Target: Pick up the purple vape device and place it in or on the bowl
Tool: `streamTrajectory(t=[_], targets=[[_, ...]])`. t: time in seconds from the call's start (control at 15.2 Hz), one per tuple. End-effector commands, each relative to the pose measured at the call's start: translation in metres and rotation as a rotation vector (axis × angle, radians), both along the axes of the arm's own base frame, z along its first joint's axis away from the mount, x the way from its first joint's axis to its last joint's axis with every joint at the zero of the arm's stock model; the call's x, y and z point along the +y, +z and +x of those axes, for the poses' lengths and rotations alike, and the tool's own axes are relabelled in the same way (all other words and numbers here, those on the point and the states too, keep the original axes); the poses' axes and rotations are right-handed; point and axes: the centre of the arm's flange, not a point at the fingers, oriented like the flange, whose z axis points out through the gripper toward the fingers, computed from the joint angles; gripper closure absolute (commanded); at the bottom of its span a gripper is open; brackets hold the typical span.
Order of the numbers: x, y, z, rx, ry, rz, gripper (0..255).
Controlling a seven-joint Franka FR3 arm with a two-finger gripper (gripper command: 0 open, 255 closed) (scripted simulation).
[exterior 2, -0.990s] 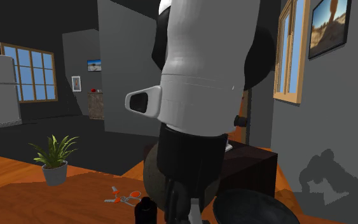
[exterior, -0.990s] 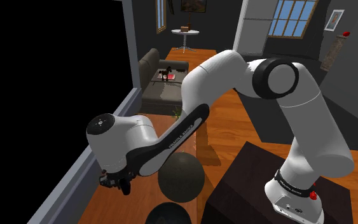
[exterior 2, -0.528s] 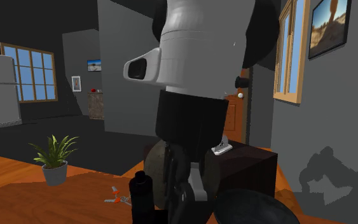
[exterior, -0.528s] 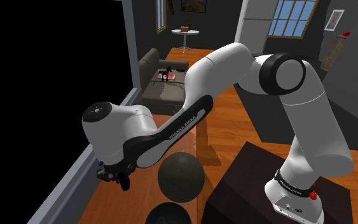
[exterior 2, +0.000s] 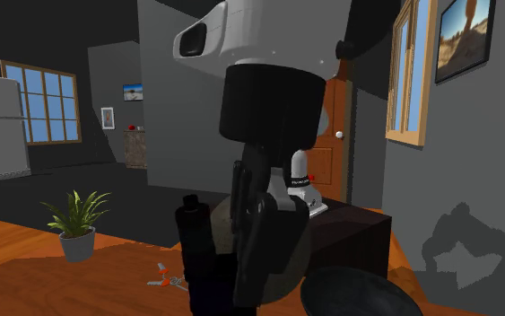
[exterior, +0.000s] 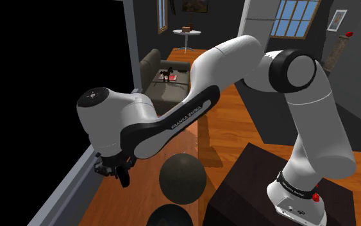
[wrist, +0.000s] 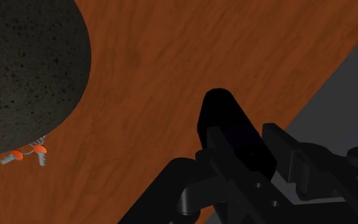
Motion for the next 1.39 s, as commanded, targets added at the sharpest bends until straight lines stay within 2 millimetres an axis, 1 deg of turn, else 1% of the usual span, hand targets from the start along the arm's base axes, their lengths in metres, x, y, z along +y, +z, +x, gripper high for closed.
streamTrajectory(t=[0.0, 1.19, 1.32], targets=[[0.000, 0.009, 0.000, 0.000, 0.000, 0.000, 255], [-0.009, 0.012, -0.237, 0.000, 0.000, 0.000, 255], [-0.009, 0.001, -0.237, 0.000, 0.000, 0.000, 255]])
